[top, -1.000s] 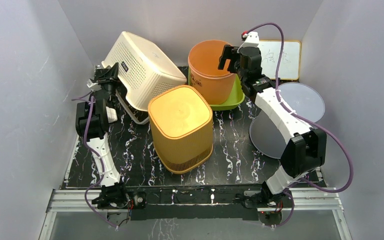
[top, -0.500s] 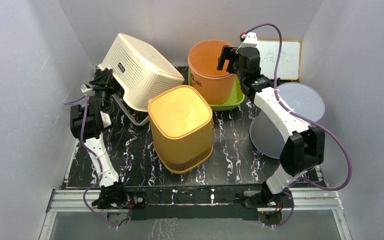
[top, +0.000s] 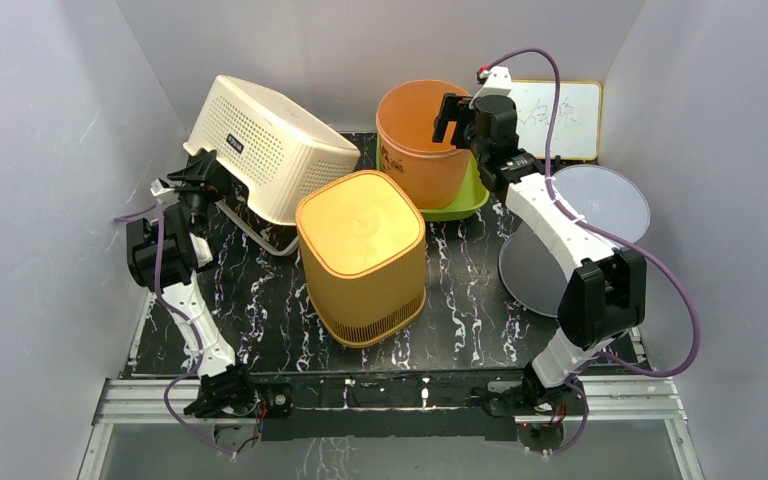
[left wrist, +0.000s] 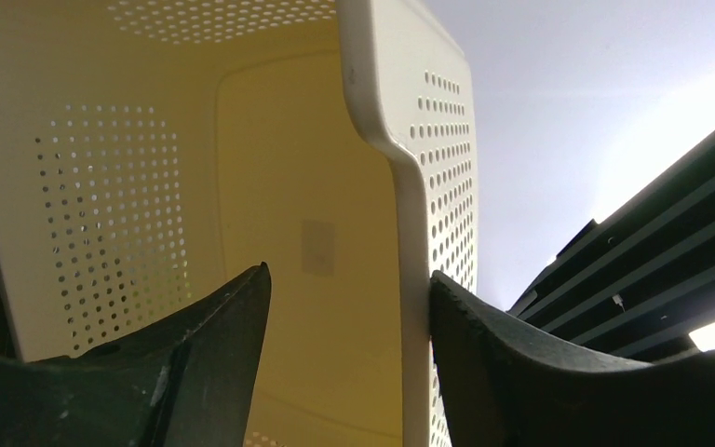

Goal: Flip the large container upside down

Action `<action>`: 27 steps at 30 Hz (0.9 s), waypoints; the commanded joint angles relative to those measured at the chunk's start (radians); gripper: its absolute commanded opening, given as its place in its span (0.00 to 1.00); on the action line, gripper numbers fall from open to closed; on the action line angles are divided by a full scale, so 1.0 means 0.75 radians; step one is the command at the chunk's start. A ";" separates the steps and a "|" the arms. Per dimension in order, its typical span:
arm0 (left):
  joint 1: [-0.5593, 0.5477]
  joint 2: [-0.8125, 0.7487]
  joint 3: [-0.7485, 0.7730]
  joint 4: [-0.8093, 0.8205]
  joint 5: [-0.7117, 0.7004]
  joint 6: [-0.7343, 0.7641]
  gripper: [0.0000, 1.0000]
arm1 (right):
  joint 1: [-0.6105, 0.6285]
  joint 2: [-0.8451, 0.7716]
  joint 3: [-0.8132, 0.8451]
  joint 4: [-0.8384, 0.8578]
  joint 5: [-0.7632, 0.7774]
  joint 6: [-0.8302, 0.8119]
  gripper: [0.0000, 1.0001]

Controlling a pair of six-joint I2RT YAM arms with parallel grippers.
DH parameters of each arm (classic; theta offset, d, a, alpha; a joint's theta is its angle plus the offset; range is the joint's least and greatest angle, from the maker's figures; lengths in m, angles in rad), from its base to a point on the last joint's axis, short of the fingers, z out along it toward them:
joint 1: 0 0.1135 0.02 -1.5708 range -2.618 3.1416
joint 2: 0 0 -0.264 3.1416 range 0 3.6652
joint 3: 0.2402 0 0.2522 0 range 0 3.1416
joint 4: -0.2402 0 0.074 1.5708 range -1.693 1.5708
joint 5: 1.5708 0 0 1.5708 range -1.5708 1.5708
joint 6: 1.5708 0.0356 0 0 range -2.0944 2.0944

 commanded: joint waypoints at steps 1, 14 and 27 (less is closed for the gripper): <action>0.019 -0.013 -0.078 0.130 0.141 0.069 0.60 | -0.004 -0.009 0.042 0.085 -0.010 0.004 0.84; 0.056 -0.144 -0.019 0.132 0.148 -0.062 0.81 | -0.003 -0.007 0.034 0.092 -0.010 0.005 0.84; 0.163 -0.110 -0.074 0.064 0.277 0.050 0.98 | -0.005 0.011 0.052 0.103 -0.018 0.007 0.84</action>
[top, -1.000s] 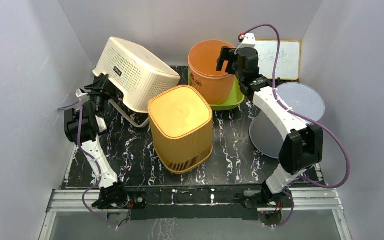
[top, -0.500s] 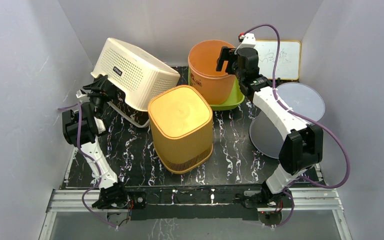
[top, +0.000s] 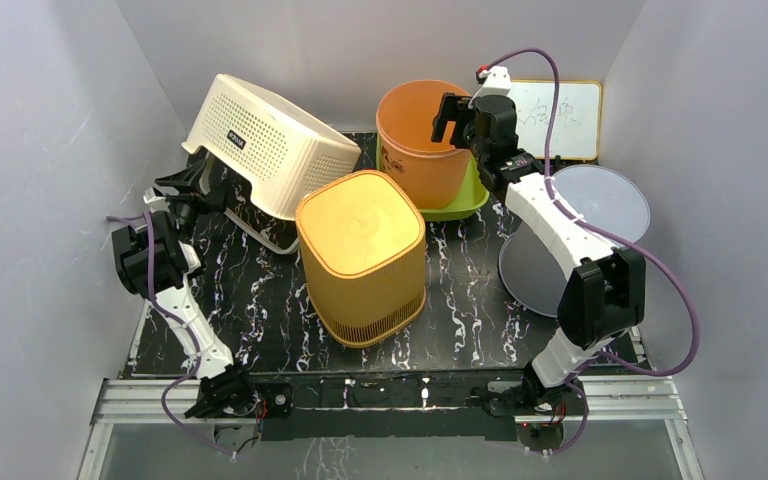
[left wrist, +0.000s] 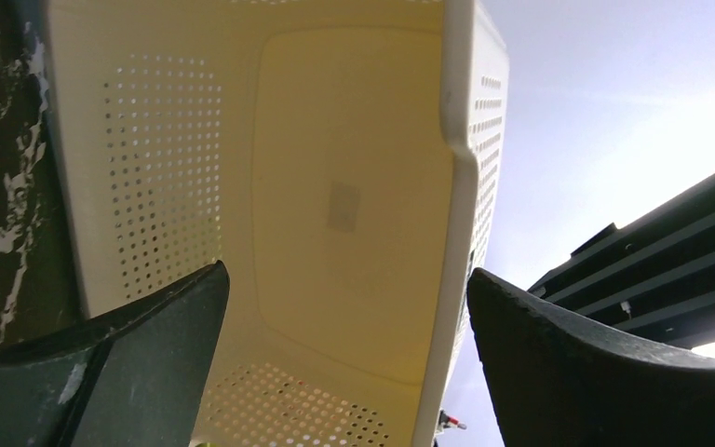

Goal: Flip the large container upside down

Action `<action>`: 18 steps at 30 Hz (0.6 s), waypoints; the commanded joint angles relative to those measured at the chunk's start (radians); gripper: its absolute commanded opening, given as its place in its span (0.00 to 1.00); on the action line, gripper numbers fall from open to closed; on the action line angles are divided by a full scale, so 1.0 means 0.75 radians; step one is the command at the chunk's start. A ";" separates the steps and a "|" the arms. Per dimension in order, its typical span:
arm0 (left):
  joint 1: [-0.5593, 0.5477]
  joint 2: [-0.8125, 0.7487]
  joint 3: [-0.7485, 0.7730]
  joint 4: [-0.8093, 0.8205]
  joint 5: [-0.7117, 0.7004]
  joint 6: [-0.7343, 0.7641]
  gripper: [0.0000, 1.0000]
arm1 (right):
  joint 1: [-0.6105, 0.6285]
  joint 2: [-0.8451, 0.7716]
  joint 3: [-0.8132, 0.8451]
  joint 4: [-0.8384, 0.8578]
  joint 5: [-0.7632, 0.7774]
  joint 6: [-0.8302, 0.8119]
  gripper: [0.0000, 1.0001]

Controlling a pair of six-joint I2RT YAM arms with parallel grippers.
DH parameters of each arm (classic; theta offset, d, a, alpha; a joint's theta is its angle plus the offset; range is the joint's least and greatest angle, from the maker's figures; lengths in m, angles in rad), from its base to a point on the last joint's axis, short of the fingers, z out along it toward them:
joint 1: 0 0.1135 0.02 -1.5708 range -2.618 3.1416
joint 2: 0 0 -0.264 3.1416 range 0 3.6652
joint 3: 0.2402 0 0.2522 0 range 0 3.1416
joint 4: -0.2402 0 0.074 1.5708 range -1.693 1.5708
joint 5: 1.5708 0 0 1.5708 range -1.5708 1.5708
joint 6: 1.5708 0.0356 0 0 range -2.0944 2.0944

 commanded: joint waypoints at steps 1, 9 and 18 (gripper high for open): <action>0.037 -0.091 -0.026 0.087 0.081 0.159 0.98 | -0.005 0.010 0.054 0.094 -0.006 0.004 0.84; 0.037 -0.434 -0.052 -0.461 0.155 0.565 0.98 | -0.004 0.019 0.055 0.099 -0.010 0.008 0.84; -0.041 -0.745 0.012 -0.937 0.104 0.891 0.98 | -0.005 0.037 0.058 0.105 -0.046 0.037 0.84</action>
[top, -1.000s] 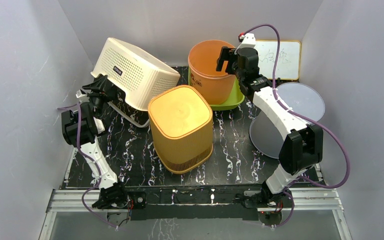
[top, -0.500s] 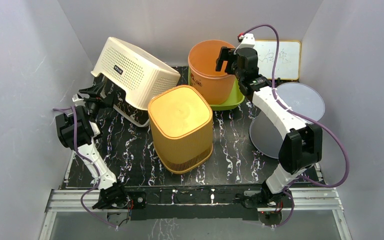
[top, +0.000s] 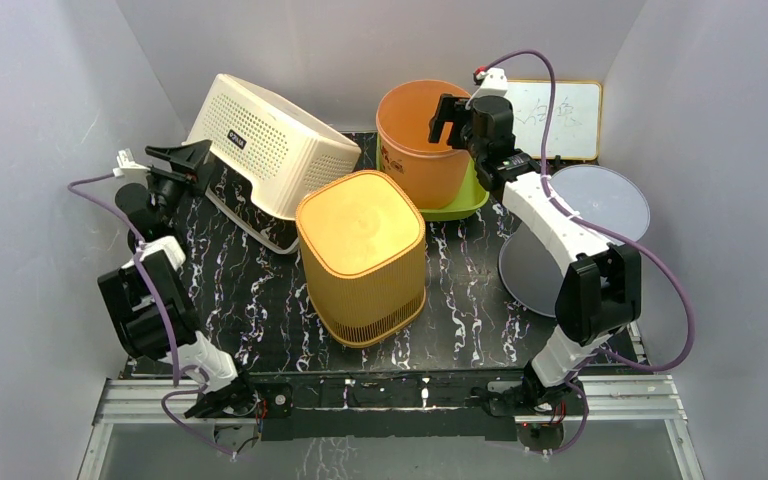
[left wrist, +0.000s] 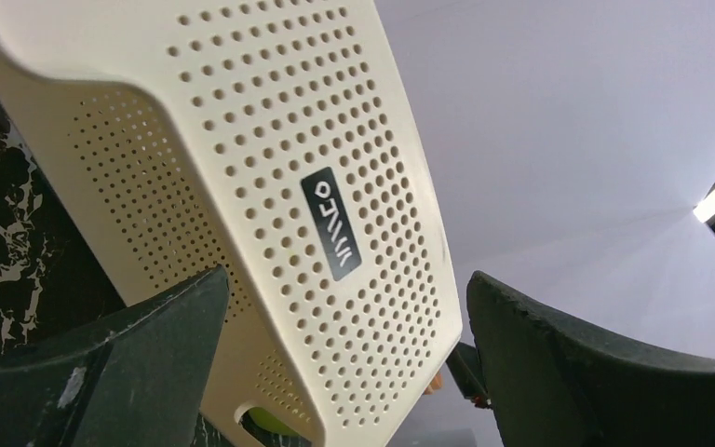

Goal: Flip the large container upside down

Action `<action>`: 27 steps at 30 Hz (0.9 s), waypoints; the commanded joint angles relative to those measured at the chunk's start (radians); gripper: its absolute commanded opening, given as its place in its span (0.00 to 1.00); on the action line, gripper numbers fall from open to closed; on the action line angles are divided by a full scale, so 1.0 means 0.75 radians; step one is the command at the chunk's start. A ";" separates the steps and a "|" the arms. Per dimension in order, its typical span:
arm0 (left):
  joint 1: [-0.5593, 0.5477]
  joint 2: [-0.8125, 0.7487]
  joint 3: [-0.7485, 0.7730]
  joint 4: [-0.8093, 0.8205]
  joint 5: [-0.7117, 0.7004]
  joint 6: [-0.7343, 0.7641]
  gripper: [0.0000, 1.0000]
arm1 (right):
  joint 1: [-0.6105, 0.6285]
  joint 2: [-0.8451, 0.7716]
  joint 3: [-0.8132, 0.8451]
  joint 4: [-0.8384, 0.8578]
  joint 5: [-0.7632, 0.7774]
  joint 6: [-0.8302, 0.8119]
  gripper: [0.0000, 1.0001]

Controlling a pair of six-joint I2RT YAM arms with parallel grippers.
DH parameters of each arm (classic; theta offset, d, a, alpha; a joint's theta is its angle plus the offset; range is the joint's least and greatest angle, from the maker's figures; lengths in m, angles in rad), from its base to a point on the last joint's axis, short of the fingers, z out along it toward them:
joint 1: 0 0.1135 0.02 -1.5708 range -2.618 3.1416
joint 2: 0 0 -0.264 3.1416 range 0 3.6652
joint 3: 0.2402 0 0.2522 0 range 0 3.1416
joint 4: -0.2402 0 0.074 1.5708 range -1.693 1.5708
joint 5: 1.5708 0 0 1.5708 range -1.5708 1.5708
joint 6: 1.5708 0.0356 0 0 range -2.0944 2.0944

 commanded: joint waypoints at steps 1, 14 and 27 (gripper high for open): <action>-0.061 -0.075 0.083 -0.247 -0.014 0.211 0.98 | -0.004 0.009 0.055 0.081 -0.023 0.019 0.83; -0.170 0.034 0.071 -0.132 -0.087 0.155 0.98 | -0.004 0.008 0.064 0.075 -0.003 0.004 0.84; -0.351 0.279 0.068 0.261 -0.322 0.042 0.91 | -0.004 0.028 0.060 0.084 0.017 -0.021 0.84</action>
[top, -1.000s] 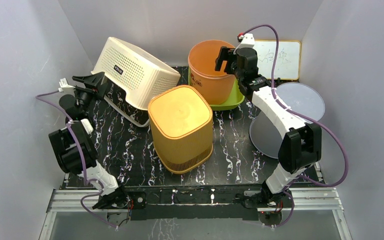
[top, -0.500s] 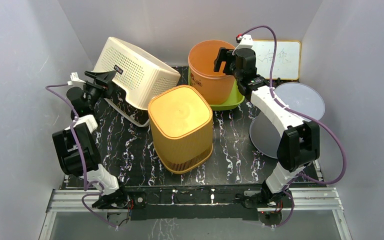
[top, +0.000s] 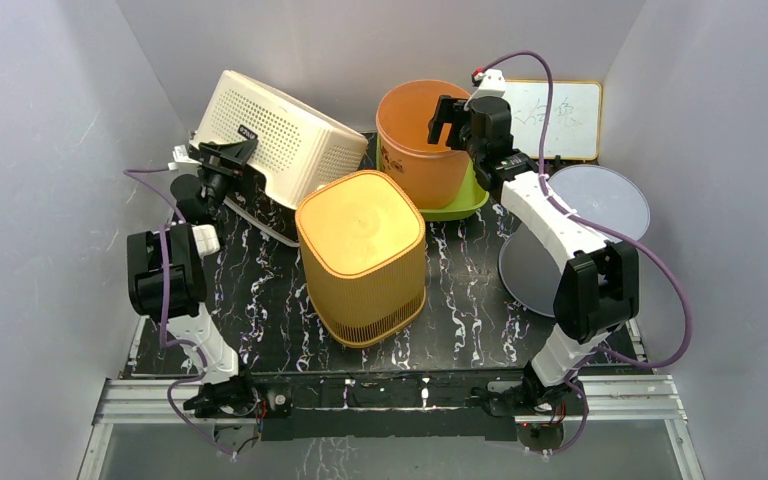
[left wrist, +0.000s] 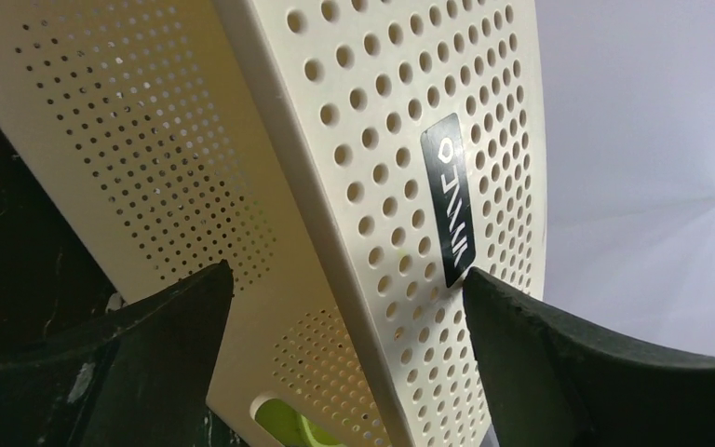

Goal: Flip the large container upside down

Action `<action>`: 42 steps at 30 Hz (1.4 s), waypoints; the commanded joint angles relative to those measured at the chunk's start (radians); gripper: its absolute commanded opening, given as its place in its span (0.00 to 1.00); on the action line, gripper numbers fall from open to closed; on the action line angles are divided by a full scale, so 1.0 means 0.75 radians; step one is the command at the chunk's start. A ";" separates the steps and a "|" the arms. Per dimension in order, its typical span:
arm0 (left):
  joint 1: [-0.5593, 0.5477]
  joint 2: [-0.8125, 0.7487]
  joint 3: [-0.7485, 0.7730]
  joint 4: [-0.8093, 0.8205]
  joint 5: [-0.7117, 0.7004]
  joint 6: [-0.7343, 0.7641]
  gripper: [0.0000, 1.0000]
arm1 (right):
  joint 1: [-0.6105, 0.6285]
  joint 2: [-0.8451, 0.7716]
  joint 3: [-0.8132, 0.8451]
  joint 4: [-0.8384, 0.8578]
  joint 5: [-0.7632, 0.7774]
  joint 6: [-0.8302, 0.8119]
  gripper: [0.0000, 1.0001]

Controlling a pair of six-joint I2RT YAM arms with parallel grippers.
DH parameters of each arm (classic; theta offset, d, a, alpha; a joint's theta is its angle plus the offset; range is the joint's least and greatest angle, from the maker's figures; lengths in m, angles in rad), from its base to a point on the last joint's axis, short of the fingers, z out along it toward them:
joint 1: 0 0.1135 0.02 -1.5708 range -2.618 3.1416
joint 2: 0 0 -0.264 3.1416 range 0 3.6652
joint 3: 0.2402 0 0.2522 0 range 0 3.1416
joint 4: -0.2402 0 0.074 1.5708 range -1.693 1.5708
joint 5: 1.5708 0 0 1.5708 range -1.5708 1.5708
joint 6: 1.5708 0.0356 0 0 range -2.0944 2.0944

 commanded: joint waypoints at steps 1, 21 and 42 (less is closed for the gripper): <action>-0.036 0.061 -0.014 0.270 -0.113 -0.047 0.85 | -0.005 0.007 0.059 0.080 0.030 -0.027 0.84; -0.039 0.242 0.036 0.517 -0.079 -0.220 0.06 | -0.004 0.042 0.099 0.073 0.036 -0.047 0.84; -0.042 0.265 0.505 0.205 -0.017 -0.276 0.02 | -0.005 0.064 0.105 0.076 0.034 -0.032 0.84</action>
